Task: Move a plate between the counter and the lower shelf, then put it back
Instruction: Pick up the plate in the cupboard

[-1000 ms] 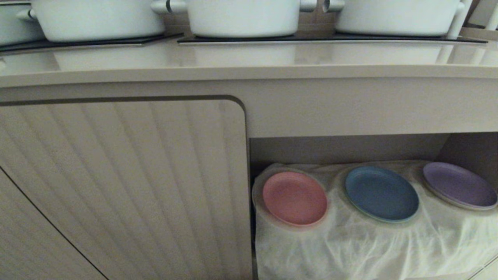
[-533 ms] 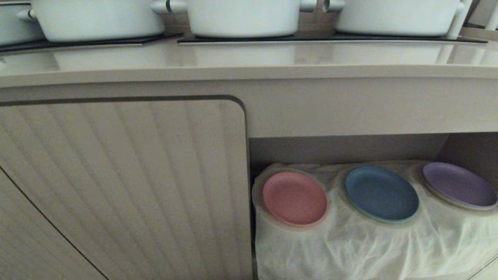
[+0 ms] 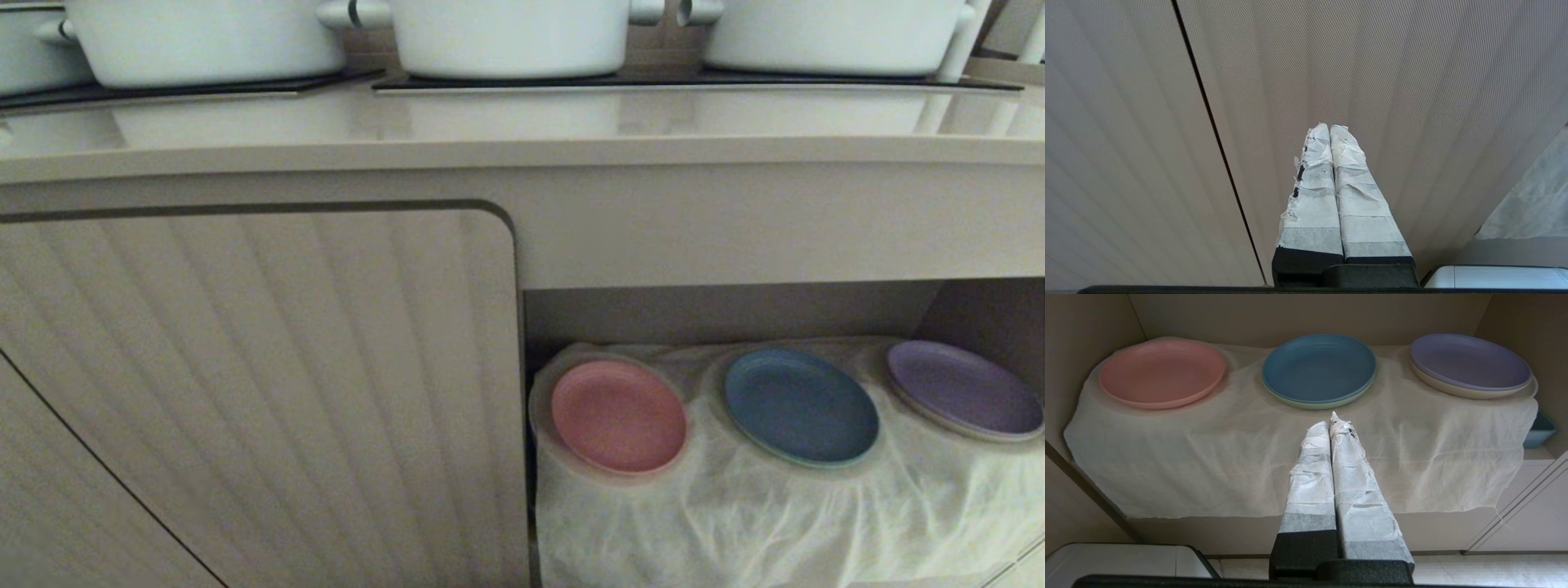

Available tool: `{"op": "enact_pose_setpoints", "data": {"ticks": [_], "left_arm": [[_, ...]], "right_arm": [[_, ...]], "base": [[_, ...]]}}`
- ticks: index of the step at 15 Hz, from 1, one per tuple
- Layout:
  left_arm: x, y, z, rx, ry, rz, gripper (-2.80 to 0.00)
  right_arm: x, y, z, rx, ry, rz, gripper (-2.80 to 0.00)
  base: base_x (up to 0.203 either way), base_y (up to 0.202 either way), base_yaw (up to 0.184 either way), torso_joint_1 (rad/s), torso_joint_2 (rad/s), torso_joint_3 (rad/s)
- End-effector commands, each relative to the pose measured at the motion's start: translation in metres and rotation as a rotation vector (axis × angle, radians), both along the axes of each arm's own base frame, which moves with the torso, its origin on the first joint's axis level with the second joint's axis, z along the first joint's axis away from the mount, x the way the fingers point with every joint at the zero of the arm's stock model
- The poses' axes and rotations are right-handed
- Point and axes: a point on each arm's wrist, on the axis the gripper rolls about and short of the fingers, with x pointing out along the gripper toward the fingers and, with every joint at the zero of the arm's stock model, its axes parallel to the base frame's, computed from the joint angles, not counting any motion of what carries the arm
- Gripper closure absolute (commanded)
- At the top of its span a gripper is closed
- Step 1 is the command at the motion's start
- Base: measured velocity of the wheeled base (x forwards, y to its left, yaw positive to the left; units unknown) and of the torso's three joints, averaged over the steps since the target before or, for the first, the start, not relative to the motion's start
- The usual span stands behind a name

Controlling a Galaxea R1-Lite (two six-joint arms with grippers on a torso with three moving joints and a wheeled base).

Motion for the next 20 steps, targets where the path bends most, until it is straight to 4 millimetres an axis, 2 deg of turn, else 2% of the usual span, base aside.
{"op": "enact_pose_setpoints", "data": {"ticks": [1,8,14,16,20], "left_arm": [[0.000,0.000,0.000,-0.001,-0.001,0.000,0.00],[0.000,0.000,0.000,-0.001,-0.001,0.000,0.00],[0.000,0.000,0.000,-0.001,-0.001,0.000,0.00],[0.000,0.000,0.000,-0.001,-0.001,0.000,0.00],[0.000,0.000,0.000,-0.001,-0.001,0.000,0.00]], "right_arm": [[0.003,0.000,0.001,-0.002,0.042,0.000,0.00],[0.028,0.000,0.025,-0.036,0.139,0.060,0.00],[0.070,0.008,0.054,-0.034,0.315,0.251,0.00],[0.086,0.011,0.058,-0.043,0.385,0.307,0.00],[0.114,0.016,0.051,-0.149,0.516,0.467,0.00]], "base": [[0.000,0.000,0.000,0.000,0.00,0.000],[0.000,0.000,0.000,0.000,0.00,0.000],[0.000,0.000,0.000,0.000,0.00,0.000],[0.000,0.000,0.000,0.000,0.00,0.000],[0.000,0.000,0.000,0.000,0.00,0.000]]}}
